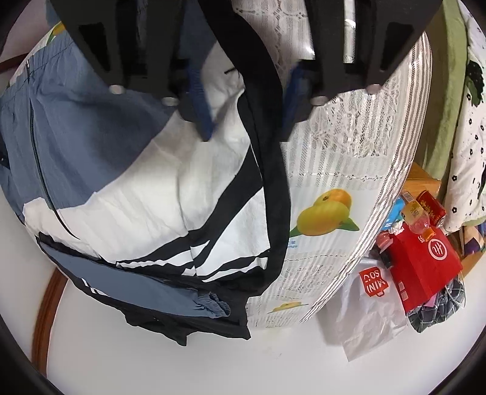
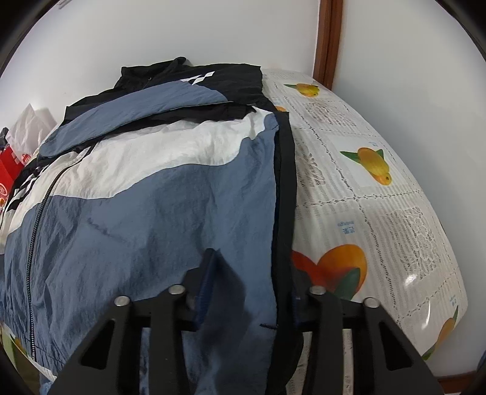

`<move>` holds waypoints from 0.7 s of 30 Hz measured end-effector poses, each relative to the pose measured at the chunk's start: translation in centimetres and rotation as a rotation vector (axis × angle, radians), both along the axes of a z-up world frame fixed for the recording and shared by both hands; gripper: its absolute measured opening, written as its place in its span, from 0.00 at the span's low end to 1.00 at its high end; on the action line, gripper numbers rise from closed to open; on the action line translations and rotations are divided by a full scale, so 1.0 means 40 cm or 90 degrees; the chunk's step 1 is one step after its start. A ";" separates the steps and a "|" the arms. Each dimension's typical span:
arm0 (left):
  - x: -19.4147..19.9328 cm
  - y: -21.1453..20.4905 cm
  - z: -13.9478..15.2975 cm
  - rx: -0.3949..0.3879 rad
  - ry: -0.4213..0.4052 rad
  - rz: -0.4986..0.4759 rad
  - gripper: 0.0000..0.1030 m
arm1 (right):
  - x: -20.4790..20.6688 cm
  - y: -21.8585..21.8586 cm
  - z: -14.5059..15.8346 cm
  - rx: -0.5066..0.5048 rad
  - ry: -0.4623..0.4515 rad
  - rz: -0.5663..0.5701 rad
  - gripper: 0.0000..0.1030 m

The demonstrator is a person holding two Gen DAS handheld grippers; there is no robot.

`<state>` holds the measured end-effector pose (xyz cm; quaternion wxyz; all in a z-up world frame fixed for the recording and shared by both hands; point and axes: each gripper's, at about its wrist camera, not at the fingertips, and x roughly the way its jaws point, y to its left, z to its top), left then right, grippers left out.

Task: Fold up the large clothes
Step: 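Grasp the jacket hem edge with both grippers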

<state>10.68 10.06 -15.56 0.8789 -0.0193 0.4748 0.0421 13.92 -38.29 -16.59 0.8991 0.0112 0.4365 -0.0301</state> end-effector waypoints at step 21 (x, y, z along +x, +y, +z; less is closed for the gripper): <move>-0.067 0.059 0.255 -0.116 -0.171 -0.046 0.06 | -0.176 -0.030 0.301 0.076 -0.236 0.042 0.05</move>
